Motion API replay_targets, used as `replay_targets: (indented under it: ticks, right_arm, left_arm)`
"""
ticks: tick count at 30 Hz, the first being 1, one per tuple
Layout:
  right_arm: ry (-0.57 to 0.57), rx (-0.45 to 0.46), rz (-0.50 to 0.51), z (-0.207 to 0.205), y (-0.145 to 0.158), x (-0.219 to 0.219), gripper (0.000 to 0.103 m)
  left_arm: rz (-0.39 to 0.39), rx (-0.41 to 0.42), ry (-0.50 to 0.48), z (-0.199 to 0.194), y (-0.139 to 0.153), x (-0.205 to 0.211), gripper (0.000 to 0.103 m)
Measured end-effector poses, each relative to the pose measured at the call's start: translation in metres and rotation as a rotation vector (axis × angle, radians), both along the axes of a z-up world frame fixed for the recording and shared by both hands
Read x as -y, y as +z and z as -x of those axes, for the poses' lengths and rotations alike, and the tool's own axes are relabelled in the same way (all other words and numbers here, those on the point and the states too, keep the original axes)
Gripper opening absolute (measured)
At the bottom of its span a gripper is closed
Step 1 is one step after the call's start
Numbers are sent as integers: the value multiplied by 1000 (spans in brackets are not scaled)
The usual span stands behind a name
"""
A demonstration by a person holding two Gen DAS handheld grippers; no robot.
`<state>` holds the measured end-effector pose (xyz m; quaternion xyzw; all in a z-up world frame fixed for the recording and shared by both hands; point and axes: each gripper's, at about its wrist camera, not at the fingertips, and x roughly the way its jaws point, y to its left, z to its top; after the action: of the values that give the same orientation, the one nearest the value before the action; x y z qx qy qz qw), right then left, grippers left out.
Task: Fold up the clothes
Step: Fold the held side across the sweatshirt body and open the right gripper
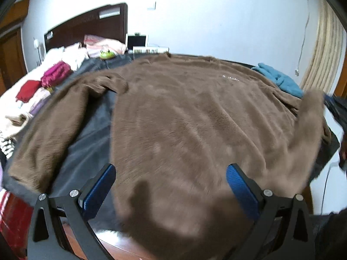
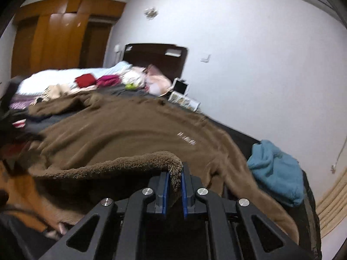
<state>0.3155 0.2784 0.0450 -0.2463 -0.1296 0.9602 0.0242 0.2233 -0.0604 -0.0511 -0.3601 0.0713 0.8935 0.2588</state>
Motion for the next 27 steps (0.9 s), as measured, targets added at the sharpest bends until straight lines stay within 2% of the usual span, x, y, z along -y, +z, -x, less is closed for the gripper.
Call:
replay_targets:
  ticks: [4, 8, 11, 13, 16, 20, 22, 25, 27]
  right_arm:
    - [-76, 14, 106, 23, 0, -25, 10]
    - [-121, 21, 134, 25, -3, -36, 10]
    - [-131, 4, 132, 11, -2, -32, 10]
    - [-137, -10, 129, 1, 2, -31, 10]
    - [-161, -34, 125, -15, 8, -32, 10]
    - [-207, -60, 100, -39, 10, -38, 10]
    - [-215, -53, 100, -52, 9, -40, 10]
    - [-219, -23, 74, -73, 4, -36, 10]
    - [-219, 4, 54, -87, -1, -31, 10]
  left_arm:
    - [49, -64, -62, -35, 2, 17, 102]
    - [96, -94, -124, -62, -6, 13, 102]
    - [133, -99, -121, -70, -17, -4, 102]
    - [167, -118, -84, -69, -24, -14, 102]
    - [188, -153, 22, -63, -27, -15, 102]
    - [117, -170, 202, -48, -13, 10, 101]
    - [43, -185, 260, -45, 0, 27, 100]
    - [-13, -252, 296, -52, 26, 42, 100]
    - [12, -321, 296, -61, 43, 44, 100]
